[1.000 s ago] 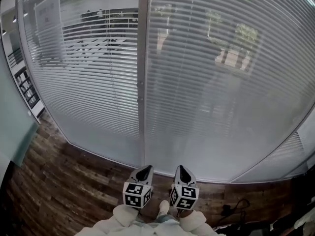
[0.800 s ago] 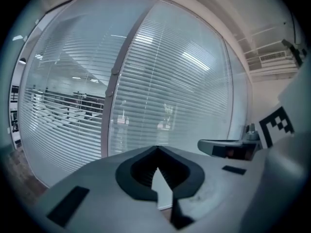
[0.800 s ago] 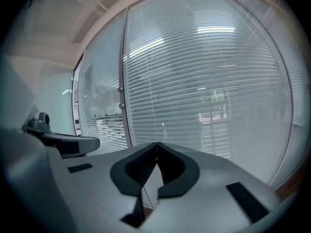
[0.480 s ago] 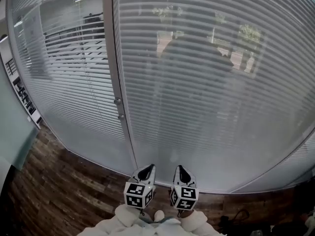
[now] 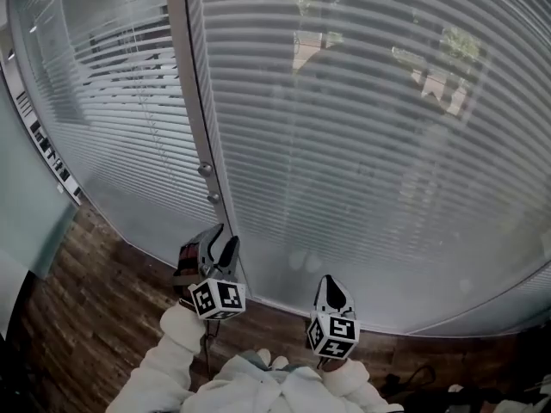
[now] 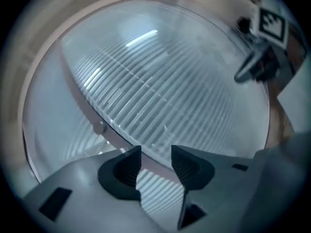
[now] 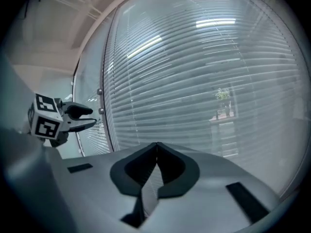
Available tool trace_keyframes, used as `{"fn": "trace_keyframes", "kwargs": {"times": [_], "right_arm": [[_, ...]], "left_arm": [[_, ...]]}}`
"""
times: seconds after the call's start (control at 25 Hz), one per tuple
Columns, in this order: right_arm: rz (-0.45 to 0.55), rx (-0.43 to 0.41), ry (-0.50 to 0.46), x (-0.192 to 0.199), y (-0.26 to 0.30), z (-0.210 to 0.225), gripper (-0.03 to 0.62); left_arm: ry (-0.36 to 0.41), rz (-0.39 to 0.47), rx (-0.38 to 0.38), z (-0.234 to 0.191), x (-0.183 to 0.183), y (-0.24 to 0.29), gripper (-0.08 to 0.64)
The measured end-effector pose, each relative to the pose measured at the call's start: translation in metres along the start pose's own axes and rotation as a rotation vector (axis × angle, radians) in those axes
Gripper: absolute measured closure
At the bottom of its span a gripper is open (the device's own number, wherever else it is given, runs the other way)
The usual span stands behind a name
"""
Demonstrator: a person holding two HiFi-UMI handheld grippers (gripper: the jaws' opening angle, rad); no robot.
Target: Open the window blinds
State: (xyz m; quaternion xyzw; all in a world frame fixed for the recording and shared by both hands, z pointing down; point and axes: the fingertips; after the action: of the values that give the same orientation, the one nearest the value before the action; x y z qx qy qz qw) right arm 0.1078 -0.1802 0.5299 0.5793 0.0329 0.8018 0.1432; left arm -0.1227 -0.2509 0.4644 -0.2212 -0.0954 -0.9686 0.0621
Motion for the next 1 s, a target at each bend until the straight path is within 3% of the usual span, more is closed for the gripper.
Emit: {"fn": "trace_keyframes", "kwargs": {"times": [0.08, 0.16, 0.24, 0.32, 0.52, 0.76, 1.0], "right_arm": [[-0.001, -0.001, 0.019, 0.002, 0.003, 0.002, 0.58], [-0.007, -0.006, 0.028, 0.003, 0.008, -0.003, 0.578], [-0.01, -0.011, 0.029, 0.0, 0.015, -0.009, 0.578], [-0.006, -0.013, 0.031, -0.002, 0.019, -0.011, 0.58], [0.014, -0.004, 0.051, -0.004, 0.019, -0.008, 0.578], [0.029, -0.005, 0.054, -0.006, 0.018, -0.01, 0.578], [0.029, 0.01, 0.055, -0.006, 0.016, -0.005, 0.578]], "left_arm": [[0.251, -0.052, -0.051, -0.026, 0.008, 0.012, 0.374], [0.425, -0.098, -0.088, -0.05, 0.016, 0.025, 0.371], [0.53, -0.134, -0.086, -0.065, 0.024, 0.041, 0.371], [0.585, -0.143, -0.058, -0.067, 0.027, 0.05, 0.371], [0.622, -0.109, -0.028, -0.06, 0.025, 0.048, 0.373], [0.64, -0.142, -0.035, -0.056, 0.027, 0.06, 0.37], [0.477, -0.139, -0.026, -0.052, 0.035, 0.063, 0.434]]}}
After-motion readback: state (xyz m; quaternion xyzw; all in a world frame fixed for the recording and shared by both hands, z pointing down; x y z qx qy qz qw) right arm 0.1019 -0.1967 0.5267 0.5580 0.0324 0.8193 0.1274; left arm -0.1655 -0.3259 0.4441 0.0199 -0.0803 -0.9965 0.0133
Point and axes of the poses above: the fingertips, and each gripper's own axes: y forward along the fingers, z to its right, x out of its underside, and after that the axes turned 10 degrees about y, right-handed
